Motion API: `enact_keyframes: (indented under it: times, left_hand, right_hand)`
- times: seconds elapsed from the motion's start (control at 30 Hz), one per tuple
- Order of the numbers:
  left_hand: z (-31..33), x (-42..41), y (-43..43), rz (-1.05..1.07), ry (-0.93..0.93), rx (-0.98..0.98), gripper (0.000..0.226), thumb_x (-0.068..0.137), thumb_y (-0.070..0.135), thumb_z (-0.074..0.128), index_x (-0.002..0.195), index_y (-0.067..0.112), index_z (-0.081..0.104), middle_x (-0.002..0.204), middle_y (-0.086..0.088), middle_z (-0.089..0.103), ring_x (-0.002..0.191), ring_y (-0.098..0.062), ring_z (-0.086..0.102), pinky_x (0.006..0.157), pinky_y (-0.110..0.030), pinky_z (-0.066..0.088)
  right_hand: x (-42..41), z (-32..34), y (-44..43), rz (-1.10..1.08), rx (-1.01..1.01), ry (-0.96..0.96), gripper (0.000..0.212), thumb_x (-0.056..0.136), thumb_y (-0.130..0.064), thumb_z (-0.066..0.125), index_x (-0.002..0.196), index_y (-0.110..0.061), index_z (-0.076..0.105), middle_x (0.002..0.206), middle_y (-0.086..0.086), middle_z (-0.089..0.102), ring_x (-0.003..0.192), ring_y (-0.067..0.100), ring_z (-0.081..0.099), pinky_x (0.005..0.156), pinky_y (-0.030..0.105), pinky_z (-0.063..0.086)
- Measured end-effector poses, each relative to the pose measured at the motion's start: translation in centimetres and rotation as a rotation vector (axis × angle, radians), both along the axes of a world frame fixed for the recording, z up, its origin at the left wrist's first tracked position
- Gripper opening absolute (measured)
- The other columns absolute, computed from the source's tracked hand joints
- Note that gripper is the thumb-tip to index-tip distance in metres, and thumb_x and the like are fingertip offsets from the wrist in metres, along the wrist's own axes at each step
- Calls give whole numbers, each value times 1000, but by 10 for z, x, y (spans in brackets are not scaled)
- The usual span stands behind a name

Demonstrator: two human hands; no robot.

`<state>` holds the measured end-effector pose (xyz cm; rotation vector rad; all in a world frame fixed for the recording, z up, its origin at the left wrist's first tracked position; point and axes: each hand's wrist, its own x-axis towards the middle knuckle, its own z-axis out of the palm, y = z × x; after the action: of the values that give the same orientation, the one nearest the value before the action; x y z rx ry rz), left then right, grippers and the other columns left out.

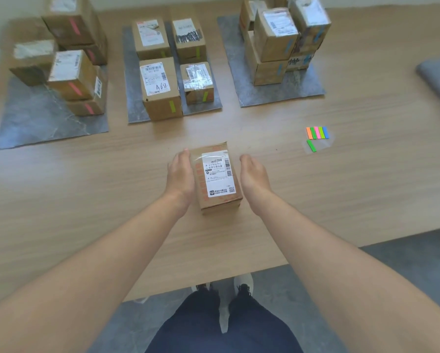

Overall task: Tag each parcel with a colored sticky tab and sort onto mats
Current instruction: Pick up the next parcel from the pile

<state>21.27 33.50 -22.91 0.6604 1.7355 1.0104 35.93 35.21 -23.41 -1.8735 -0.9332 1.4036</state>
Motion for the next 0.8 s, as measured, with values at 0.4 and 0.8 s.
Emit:
enact_keyframes:
  times: [0.4, 0.8]
  left_hand:
    - [25, 49, 34, -186, -106, 13, 48, 106, 43, 32, 135, 17, 59, 141, -1, 54, 129, -19, 48, 110, -40, 40]
    - [-2, 189, 93, -276, -131, -76, 50, 105, 49, 30, 136, 21, 59, 140, -1, 54, 131, -25, 46, 113, -48, 39]
  right_hand:
    - [42, -3, 15, -142, 86, 0, 38, 102, -27, 40, 123, -7, 65, 131, 8, 64, 124, 25, 57, 95, 32, 42]
    - [169, -47, 80, -118, 124, 72, 35, 102, -26, 38, 124, -24, 65, 96, -19, 61, 101, 11, 60, 90, 28, 46]
